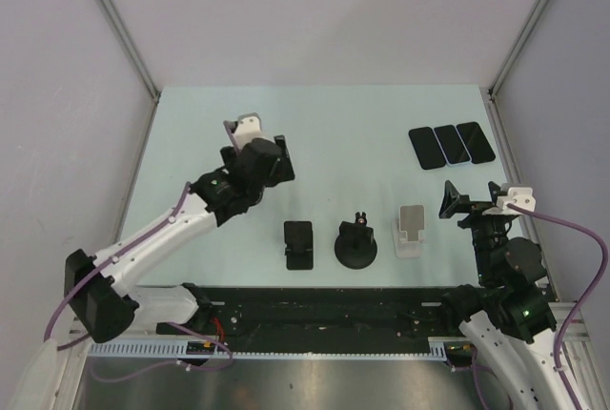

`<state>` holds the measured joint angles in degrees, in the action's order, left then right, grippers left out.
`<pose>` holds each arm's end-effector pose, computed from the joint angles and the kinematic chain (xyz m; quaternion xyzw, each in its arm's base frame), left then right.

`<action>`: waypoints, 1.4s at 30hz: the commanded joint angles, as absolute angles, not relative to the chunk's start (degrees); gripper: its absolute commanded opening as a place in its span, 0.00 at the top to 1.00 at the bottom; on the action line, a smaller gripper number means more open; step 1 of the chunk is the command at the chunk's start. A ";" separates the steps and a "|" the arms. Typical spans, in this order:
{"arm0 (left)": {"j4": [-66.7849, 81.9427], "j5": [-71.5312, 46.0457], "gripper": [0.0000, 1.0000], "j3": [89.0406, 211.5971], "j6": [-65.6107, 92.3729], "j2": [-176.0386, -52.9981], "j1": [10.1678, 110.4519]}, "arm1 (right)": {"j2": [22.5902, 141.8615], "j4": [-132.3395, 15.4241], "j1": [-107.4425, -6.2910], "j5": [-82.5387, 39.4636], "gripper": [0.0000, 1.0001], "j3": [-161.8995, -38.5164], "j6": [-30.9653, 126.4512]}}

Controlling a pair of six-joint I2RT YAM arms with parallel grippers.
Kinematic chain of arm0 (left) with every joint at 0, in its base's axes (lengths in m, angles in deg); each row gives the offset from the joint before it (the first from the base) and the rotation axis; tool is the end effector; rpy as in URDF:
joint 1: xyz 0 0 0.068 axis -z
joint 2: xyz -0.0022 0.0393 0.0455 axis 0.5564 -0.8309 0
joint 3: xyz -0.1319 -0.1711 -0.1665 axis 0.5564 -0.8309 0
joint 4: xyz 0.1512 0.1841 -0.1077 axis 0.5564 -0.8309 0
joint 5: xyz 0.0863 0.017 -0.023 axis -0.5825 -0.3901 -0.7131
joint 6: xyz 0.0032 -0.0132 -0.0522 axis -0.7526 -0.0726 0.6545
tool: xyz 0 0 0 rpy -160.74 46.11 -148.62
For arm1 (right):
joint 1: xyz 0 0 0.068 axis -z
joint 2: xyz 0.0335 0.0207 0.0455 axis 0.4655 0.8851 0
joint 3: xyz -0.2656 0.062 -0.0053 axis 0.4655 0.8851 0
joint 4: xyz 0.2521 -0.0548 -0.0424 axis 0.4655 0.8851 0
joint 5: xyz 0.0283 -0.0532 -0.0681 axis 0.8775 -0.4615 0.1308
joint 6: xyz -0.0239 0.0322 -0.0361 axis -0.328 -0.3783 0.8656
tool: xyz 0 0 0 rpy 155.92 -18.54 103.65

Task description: Remove the phone from the phone stand

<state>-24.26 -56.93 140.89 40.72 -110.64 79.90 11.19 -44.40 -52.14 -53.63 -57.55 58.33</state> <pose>0.2011 -0.1786 0.3217 -0.0801 0.8636 -0.0743 0.4922 0.0677 0.0146 0.3254 -0.0003 0.6592 -0.0040 0.7520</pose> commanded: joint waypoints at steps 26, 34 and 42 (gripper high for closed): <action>-22.65 -60.03 0.00 118.85 16.57 -47.92 64.92 | 2.90 -35.85 -52.35 -74.25 0.00 -63.24 59.13; -22.56 -61.69 0.00 113.92 17.27 -33.24 64.92 | 2.90 -34.71 -52.17 -81.30 0.00 -66.32 55.88; -22.65 -63.72 0.00 113.39 16.83 -31.29 64.92 | 2.73 -32.16 -53.05 -87.44 0.00 -65.80 49.29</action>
<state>-23.34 -61.34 113.59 18.25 -39.34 65.23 3.43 -33.32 -52.19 -81.56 -64.89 54.07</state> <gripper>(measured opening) 0.996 0.994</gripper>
